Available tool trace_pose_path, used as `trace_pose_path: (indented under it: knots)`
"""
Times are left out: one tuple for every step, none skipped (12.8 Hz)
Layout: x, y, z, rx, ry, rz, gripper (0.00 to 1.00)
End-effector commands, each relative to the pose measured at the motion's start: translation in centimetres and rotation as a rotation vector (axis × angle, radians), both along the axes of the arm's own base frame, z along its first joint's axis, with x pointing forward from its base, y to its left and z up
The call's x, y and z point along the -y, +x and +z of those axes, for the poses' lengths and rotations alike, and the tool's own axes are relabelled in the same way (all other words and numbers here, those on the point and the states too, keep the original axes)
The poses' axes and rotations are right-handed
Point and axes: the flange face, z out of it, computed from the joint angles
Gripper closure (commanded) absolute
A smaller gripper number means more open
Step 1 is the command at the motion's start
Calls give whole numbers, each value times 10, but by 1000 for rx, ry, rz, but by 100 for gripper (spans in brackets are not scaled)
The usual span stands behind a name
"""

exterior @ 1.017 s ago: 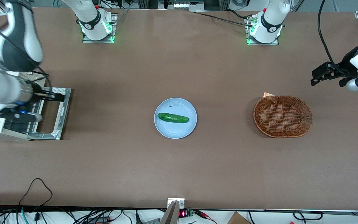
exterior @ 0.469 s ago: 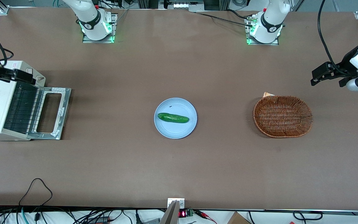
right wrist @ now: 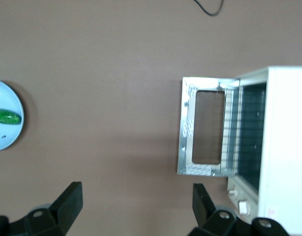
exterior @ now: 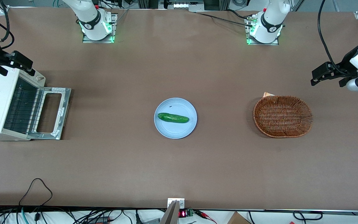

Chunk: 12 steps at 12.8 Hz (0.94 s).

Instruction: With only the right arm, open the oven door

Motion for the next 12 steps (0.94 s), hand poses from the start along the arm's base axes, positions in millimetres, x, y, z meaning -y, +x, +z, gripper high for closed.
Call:
trace_pose_path:
  knots:
    - [9, -9, -3, -5, 7, 52, 1]
    - [4, -12, -4, -37, 5, 63, 1]
    - [5, -16, -1, -62, 6, 59, 1]
    - [3, -17, 0, -73, 4, 63, 1]
    - [1, -17, 2, -73, 5, 67, 1]
    - [1, -17, 2, -74, 3, 67, 1]
    - [1, -17, 2, -73, 2, 66, 1]
    - [1, -17, 1, -73, 3, 67, 1]
    - [1, -17, 1, -74, 5, 67, 1]
    - [1, -17, 1, -74, 5, 66, 1]
    - [0, -17, 1, -73, 8, 64, 1]
    - [0, -17, 2, -73, 10, 64, 1]
